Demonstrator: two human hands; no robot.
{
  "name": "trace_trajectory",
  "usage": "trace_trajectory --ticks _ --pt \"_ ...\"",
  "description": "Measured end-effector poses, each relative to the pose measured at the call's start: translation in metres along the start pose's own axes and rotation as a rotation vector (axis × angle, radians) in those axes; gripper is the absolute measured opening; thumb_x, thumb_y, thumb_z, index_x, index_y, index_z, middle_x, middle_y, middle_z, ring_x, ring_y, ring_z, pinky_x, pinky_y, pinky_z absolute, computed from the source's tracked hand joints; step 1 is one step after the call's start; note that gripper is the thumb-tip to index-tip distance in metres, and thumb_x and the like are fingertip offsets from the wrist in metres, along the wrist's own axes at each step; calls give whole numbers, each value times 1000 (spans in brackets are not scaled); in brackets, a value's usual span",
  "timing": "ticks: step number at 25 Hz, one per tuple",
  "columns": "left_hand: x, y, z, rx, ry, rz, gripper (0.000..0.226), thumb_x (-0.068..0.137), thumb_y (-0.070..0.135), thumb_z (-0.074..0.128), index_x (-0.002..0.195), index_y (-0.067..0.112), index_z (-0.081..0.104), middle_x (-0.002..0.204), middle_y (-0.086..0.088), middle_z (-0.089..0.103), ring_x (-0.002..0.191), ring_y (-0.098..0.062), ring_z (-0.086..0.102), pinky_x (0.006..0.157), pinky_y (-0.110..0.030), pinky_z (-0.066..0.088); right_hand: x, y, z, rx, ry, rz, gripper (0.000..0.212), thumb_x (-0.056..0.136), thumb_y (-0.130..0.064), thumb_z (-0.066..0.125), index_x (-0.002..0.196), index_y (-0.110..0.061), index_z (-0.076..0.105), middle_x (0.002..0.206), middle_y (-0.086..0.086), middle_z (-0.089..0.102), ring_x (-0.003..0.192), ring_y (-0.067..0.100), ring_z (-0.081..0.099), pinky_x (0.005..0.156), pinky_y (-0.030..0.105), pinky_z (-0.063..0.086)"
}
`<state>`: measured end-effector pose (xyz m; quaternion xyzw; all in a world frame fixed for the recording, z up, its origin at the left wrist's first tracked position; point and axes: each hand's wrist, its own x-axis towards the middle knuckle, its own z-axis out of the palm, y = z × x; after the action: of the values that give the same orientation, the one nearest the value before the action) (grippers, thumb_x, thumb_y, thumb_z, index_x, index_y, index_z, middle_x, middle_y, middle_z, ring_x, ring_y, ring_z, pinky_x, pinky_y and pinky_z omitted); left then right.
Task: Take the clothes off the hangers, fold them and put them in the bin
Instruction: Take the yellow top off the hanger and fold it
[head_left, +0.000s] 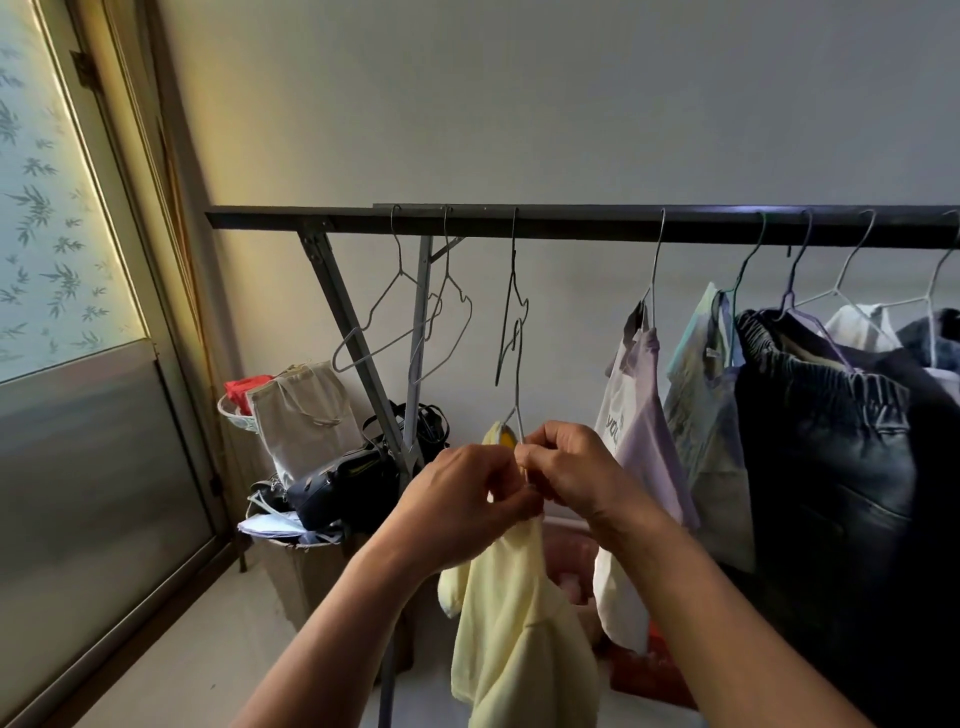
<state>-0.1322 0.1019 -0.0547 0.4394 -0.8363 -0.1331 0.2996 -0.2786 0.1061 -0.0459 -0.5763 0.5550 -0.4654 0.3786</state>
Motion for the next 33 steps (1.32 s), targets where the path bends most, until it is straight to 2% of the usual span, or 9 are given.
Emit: trace_trajectory --ticks 5,10,12,15,18,22,26,30,33 --pt "-4 7 -1 136 -193 -134 50 72 74 56 62 25 59 59 5 49 56 -11 46 54 -29 37 0 15 10 -14 51 17 13 92 -9 56 79 -9 58 62 1 55 56 11 50 53 22 42" --pt "-13 13 -11 106 -264 -61 45 68 56 69 59 14 55 63 -7 50 62 -17 47 60 -40 42 2 22 15 0 99 40 9 92 -10 56 88 -4 59 67 3 56 59 12 51 56 24 43" --pt "-16 18 -13 216 -260 -7 43 72 52 69 60 14 52 69 -7 54 69 -18 49 62 -38 42 5 27 16 -1 125 62 10 93 -12 56 87 -4 59 68 4 57 61 13 52 58 26 45" --pt "-21 18 -16 324 -241 3 51 73 55 69 55 14 46 61 -2 42 61 -17 42 53 -33 31 12 34 19 44 187 97 15 91 -13 59 77 -10 58 67 7 58 61 18 53 63 32 46" --pt "-26 9 -18 341 -235 -16 56 69 64 68 65 10 55 60 0 39 59 -18 40 52 -33 28 19 36 22 105 234 118 20 90 -11 60 71 -11 55 62 6 56 55 17 50 58 29 43" --pt "-32 5 -15 412 -137 24 51 72 65 64 65 17 50 59 1 42 62 -17 44 56 -30 27 22 34 27 143 304 117 19 89 -7 59 70 -11 55 64 7 55 55 16 49 49 23 42" --pt "-36 -4 -16 280 -45 74 30 80 58 61 83 32 47 70 10 48 80 -16 53 76 -32 36 33 31 24 186 345 122 19 90 -7 58 72 -12 54 66 8 55 53 15 47 47 23 39" --pt "-36 -18 -15 -104 -58 16 28 77 49 67 89 27 55 77 9 57 75 -12 56 67 -35 47 36 28 22 271 293 122 20 90 -5 57 71 -11 52 57 5 47 42 11 40 42 21 33" --pt "-35 -26 -13 -141 -35 47 17 79 32 72 89 26 60 76 13 56 70 -4 51 66 -29 45 31 26 27 217 294 130 15 90 -5 56 76 -8 53 58 5 48 44 12 40 40 19 34"
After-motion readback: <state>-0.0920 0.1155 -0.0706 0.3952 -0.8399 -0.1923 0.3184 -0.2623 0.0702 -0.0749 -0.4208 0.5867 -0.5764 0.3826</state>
